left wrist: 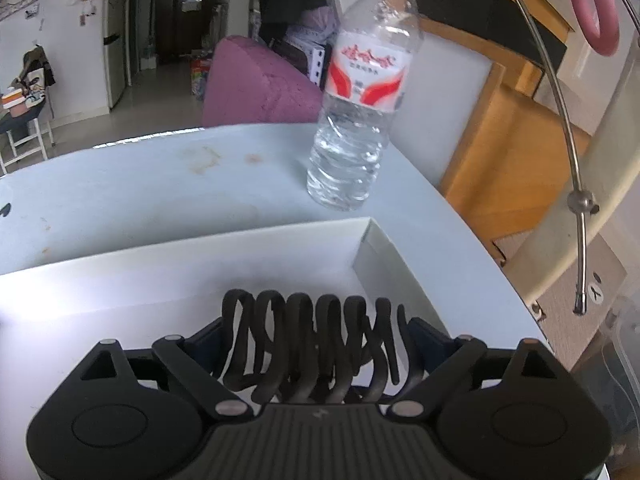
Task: Organize rigid objects
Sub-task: 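Carry the hair clip into the tray behind the wooden block, release, then move the left gripper to the mint-green round case and grasp it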
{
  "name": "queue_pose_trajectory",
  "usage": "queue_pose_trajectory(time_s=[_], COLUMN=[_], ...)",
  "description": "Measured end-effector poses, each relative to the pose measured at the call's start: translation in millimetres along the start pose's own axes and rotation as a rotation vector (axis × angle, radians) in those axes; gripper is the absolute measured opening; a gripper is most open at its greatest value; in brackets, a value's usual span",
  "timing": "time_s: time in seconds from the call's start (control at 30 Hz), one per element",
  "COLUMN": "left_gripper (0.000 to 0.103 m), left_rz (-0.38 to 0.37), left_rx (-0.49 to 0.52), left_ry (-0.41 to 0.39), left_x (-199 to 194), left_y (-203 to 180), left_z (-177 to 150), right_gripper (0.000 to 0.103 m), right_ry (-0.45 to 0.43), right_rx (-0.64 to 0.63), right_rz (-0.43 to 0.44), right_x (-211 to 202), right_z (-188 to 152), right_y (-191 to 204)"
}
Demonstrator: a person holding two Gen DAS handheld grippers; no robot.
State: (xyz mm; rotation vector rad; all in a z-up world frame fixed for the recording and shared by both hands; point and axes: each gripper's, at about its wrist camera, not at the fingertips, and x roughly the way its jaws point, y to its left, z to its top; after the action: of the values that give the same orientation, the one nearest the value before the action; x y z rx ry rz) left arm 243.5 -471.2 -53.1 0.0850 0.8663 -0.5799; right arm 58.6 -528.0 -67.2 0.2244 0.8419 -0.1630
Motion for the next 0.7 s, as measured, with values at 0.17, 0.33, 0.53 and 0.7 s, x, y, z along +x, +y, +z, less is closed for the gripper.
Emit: queue_pose_trajectory(time_s=[0.17, 0.33, 0.53, 0.7], left_gripper=[0.095, 0.1, 0.102, 0.103], left_rz=[-0.013, -0.012, -0.01, -0.042], left_rx=[0.006, 0.013, 0.054, 0.086], left_ry=[0.015, 0.02, -0.005, -0.044], left_x=[2.1, 1.0, -25.3, -70.0], left_y=[-1.4, -1.1, 1.2, 9.3], left_z=[-3.1, -5.7, -6.8, -11.8], right_gripper=[0.005, 0.004, 0.004, 0.004], right_ry=[0.0, 0.001, 0.005, 0.008], right_rx=[-0.002, -0.002, -0.005, -0.006], right_rz=[-0.001, -0.001, -0.004, -0.006], right_x=[0.2, 0.2, 0.4, 0.2], right_z=[0.0, -0.1, 0.4, 0.9], right_y=[0.1, 0.1, 0.8, 1.5])
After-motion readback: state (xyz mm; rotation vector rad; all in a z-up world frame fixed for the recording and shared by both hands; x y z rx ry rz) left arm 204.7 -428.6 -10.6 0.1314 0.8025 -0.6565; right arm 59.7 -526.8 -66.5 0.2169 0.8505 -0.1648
